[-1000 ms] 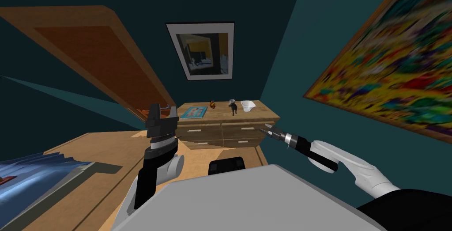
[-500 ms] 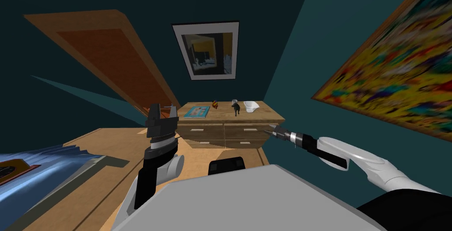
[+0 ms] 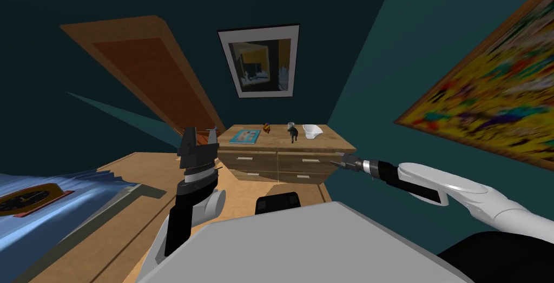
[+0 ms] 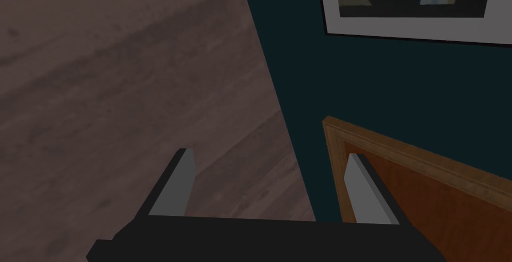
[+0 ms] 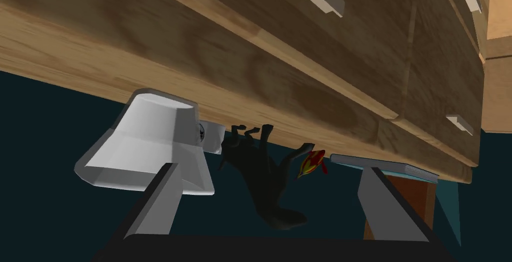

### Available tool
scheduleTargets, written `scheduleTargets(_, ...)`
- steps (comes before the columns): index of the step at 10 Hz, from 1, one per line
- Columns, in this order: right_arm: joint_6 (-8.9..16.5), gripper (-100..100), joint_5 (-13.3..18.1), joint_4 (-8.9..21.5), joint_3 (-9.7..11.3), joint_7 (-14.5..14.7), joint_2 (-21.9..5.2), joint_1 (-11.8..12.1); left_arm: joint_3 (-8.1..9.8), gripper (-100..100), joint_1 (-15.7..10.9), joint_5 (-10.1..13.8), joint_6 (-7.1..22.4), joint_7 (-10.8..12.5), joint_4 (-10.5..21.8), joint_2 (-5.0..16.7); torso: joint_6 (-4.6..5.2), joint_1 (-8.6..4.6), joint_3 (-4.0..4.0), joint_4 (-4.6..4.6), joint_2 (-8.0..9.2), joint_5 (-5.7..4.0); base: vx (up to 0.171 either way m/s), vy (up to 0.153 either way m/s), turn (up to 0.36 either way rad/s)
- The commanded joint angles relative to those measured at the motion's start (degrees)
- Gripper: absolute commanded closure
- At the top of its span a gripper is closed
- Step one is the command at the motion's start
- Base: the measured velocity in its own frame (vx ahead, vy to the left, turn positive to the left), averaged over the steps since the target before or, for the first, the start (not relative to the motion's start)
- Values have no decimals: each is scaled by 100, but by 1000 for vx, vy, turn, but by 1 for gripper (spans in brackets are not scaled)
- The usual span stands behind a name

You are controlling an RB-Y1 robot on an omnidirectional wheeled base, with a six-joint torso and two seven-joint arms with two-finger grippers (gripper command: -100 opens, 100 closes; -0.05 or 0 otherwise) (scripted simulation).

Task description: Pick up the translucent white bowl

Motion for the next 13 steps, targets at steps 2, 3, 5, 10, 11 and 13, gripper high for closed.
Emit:
scheduleTargets(2,-20,-100,163,186,-96,-53,-408,97,0,0,0,0,0,0,0,0,-1,4,-2,-1,-4,1,27,31,88)
scheduleTargets(3,-21,-100,270,288,-160,-78,-604,186,0,0,0,0,0,0,0,0,2,1,-2,-1,-4,0,24,26,79)
scheduleTargets(5,-21,-100,372,388,-224,-100,-885,279,0,0,0,0,0,0,0,0,2,-1,-1,0,-1,-1,19,24,60)
scheduleTargets(10,-23,-100,637,682,-422,-152,-1616,578,0,0,0,0,0,0,0,0,3,-1,-1,0,-1,-1,24,28,75)
scheduleTargets(11,-23,-100,712,777,-489,-164,-1796,684,0,0,0,0,0,0,0,0,0,3,-1,0,-2,0,30,39,116)
scheduleTargets(13,-23,-100,779,871,-557,-173,-2065,793,0,0,1,0,0,0,0,0,3,3,-3,-1,-5,0,31,27,60)
